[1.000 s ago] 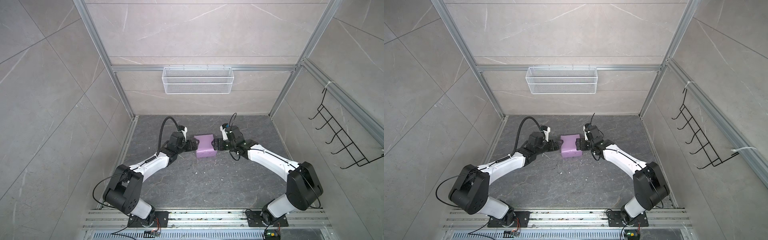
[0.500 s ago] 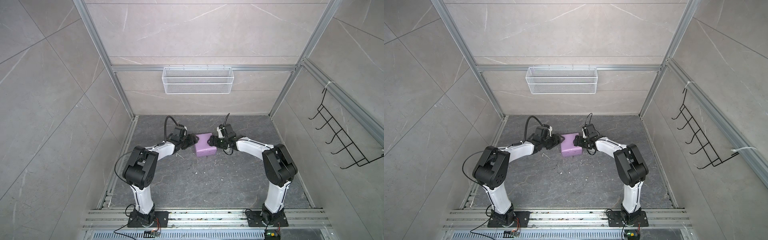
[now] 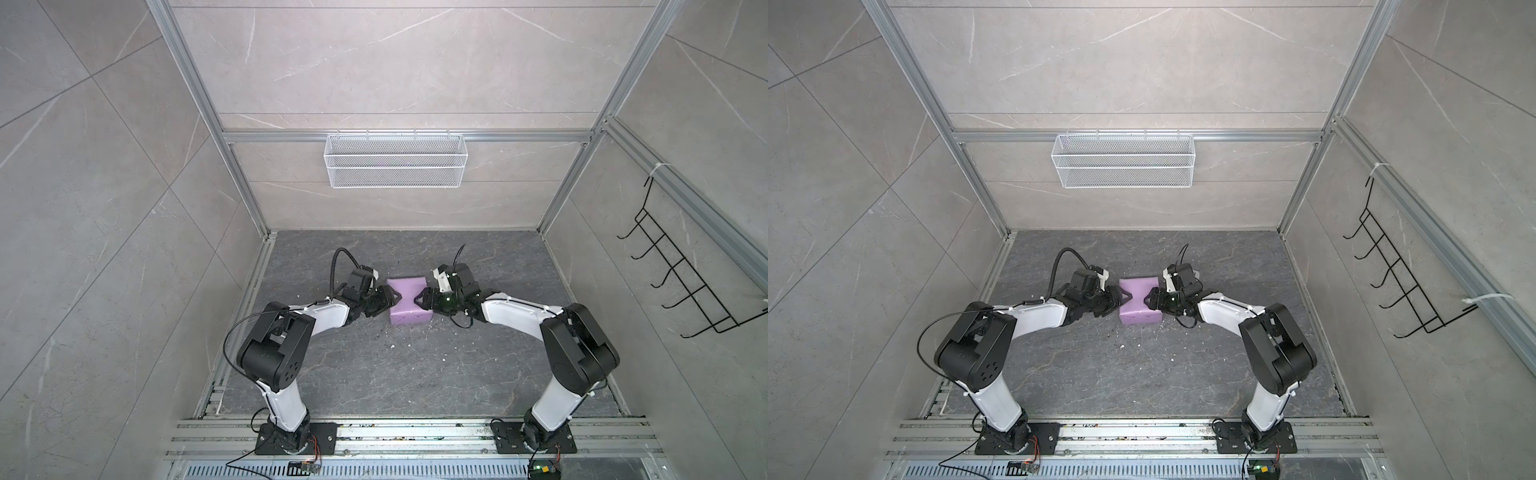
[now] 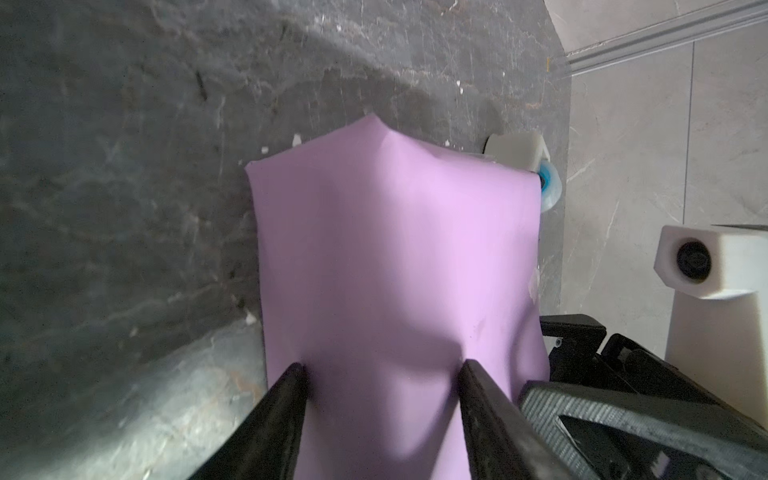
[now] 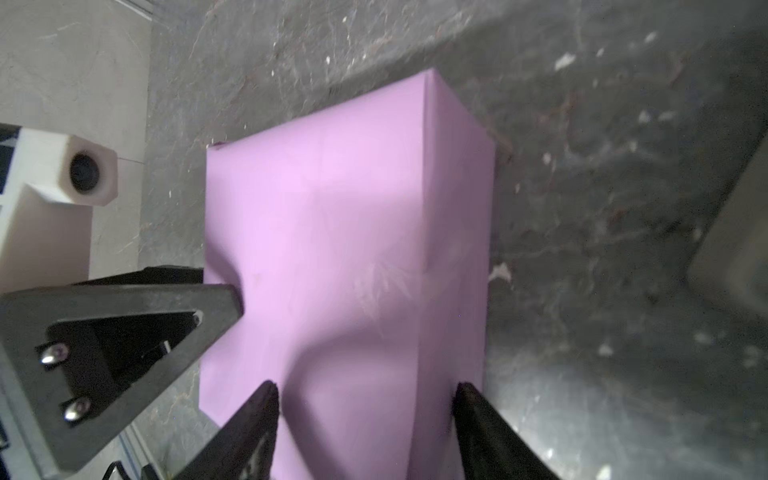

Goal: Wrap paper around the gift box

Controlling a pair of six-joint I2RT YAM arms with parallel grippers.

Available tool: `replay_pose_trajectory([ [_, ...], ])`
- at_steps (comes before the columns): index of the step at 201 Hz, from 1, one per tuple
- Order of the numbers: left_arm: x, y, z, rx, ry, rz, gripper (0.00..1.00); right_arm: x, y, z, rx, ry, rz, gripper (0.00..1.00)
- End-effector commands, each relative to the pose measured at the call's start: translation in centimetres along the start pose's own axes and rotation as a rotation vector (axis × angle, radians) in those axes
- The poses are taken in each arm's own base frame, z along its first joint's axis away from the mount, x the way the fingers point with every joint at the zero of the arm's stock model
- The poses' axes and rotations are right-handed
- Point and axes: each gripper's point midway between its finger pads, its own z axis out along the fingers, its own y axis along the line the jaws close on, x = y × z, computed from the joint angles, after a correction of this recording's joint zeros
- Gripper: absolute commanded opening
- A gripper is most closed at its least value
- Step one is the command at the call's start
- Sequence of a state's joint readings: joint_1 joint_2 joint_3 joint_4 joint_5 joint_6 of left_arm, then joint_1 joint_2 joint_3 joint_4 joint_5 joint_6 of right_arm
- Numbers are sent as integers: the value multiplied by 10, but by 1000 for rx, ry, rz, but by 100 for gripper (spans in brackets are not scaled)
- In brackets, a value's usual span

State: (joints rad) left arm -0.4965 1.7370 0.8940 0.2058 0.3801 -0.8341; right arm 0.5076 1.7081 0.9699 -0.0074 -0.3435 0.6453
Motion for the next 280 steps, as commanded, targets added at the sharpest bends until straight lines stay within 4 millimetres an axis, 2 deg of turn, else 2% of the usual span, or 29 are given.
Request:
replay_pose_trajectory([
  [1,16,-9,-15,33,16,-3,63,19,16,-16,-37,-25,17,70],
  [20,20,-7,-28,25,-3,3,67,31,8,-29,-13,-42,35,76],
  [36,14,-8,-41,-4,-39,52,71,29,-2,-47,61,-79,-4,81],
  [70,-9,-1,-77,-125,-164,184,80,3,-34,-99,293,-181,-117,88],
  [106,-42,18,-138,-363,-397,353,88,-26,-71,-159,573,-320,-217,99],
  [135,-63,36,-181,-551,-576,461,99,-44,-100,-190,805,-402,-267,99],
  [155,-72,58,-199,-675,-637,491,100,-51,-123,-205,952,-457,-274,100],
  [177,-84,89,-214,-780,-677,470,100,-54,-144,-207,1027,-501,-301,100],
  [198,-95,118,-220,-859,-701,480,100,-51,-158,-194,1015,-540,-368,100],
  [221,-104,143,-214,-913,-687,523,99,-50,-171,-179,939,-601,-382,100],
  [235,-108,152,-205,-857,-699,532,99,-52,-178,-168,872,-634,-370,100],
  [248,-107,169,-197,-840,-650,511,99,-55,-179,-161,839,-615,-378,100],
  [264,-110,176,-192,-806,-623,519,99,-65,-175,-158,770,-661,-389,100],
  [280,-113,175,-197,-805,-665,545,99,-72,-175,-155,711,-682,-390,100],
])
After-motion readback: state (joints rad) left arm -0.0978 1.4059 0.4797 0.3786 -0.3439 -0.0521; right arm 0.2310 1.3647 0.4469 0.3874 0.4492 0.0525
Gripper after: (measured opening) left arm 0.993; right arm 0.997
